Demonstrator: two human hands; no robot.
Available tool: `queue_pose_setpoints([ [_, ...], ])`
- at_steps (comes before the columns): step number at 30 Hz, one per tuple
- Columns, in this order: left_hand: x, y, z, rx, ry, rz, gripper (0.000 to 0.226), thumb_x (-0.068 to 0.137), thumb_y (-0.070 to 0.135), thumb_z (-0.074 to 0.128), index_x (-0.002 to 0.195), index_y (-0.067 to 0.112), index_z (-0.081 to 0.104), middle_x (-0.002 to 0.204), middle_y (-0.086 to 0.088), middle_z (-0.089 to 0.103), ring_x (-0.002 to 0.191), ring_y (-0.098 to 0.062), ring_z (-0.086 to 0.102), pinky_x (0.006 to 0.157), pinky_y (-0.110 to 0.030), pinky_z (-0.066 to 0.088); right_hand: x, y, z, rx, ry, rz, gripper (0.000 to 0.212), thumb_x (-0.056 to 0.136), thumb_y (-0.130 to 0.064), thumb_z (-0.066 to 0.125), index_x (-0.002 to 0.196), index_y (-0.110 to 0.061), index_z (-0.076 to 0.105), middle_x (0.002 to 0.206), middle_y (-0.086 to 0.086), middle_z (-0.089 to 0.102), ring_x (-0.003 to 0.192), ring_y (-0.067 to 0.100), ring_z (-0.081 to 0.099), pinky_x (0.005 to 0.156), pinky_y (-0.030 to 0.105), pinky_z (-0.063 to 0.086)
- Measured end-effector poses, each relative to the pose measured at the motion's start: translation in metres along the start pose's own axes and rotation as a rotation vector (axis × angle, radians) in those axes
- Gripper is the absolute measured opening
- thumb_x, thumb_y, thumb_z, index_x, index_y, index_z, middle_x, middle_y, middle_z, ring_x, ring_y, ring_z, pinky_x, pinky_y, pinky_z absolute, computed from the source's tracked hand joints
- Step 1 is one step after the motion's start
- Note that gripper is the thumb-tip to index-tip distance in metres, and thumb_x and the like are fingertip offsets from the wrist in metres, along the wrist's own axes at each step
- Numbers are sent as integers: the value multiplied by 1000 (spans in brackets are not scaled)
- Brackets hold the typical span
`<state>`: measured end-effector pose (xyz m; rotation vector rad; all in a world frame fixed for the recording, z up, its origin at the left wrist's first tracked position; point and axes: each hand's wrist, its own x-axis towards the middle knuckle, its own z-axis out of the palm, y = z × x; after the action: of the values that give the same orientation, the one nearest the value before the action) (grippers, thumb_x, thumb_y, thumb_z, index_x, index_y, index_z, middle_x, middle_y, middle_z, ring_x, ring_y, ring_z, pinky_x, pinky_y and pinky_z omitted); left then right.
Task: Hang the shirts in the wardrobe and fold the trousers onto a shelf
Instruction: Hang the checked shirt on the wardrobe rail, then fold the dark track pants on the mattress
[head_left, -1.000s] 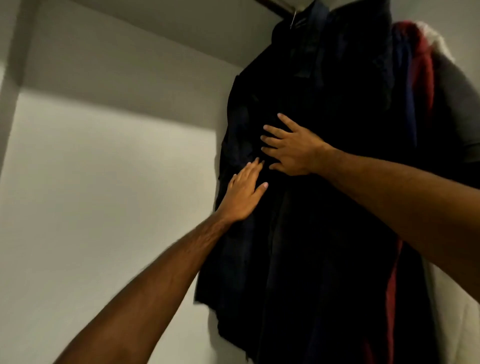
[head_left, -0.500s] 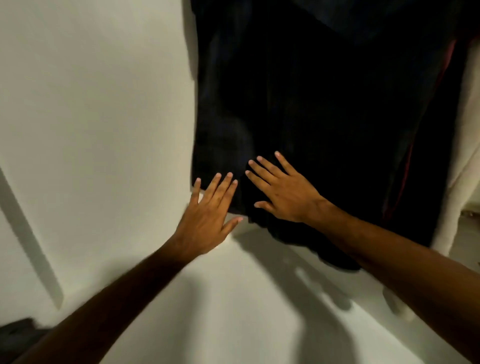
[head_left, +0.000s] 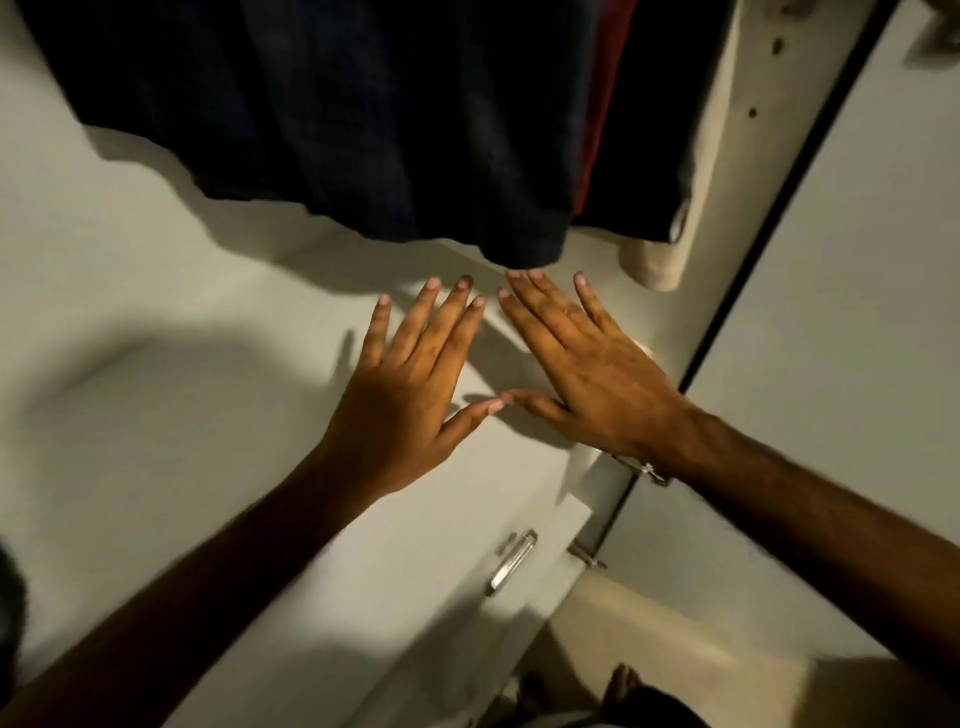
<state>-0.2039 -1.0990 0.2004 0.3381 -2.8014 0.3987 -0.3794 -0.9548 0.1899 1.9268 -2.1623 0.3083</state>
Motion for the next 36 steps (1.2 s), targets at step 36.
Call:
queue_pose_setpoints([
  [36,119,796,35,-482,-84,1465,82,99,66,21,160,11,13,168,-10,8,155,-26,7,121,-55,17,-750,95,-53,-232,-110,1740,89,94,-73,26,159,-17,5,167,6,2,153,23,-3,120,60,7],
])
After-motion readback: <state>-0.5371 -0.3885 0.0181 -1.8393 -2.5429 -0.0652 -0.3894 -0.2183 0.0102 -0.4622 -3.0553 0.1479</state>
